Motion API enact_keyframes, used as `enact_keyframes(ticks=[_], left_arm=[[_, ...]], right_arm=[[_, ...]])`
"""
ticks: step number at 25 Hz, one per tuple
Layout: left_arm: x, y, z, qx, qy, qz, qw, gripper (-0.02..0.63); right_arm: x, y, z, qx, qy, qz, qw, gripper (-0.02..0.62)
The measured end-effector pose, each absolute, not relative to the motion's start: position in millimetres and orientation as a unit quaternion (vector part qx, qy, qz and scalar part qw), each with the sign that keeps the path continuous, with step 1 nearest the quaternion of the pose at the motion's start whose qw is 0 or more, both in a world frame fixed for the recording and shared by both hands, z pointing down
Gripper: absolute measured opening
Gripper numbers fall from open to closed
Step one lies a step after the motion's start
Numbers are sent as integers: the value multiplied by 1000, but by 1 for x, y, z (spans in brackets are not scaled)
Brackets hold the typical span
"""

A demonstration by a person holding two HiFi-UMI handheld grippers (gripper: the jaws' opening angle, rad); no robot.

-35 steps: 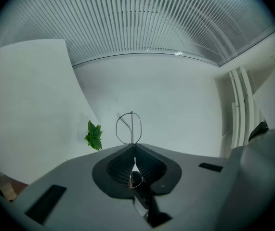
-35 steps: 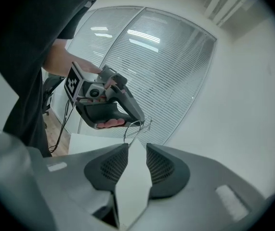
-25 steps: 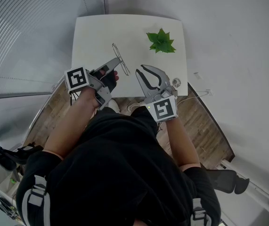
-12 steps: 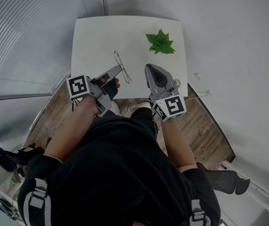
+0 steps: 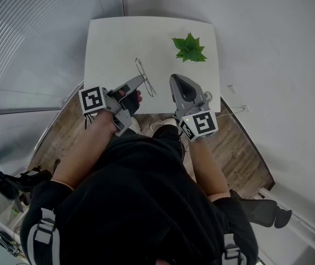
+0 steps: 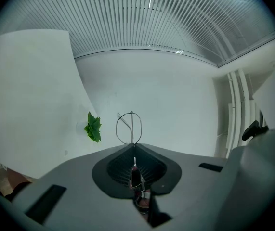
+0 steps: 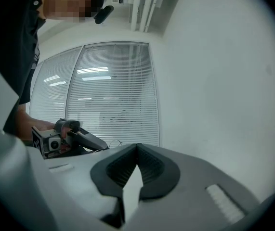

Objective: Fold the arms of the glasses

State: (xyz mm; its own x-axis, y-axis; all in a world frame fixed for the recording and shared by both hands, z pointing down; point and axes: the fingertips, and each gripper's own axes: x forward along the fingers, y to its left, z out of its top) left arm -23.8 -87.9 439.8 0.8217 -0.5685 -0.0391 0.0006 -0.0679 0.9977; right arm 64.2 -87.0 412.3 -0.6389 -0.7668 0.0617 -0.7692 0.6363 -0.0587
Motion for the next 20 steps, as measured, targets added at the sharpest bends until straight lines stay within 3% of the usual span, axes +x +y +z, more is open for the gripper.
enact_keyframes(ticks=[20], left_arm=[[-24, -88, 440, 700, -199, -217, 650, 12]], right_arm=[[63, -85, 413, 426, -904, 39, 18, 12]])
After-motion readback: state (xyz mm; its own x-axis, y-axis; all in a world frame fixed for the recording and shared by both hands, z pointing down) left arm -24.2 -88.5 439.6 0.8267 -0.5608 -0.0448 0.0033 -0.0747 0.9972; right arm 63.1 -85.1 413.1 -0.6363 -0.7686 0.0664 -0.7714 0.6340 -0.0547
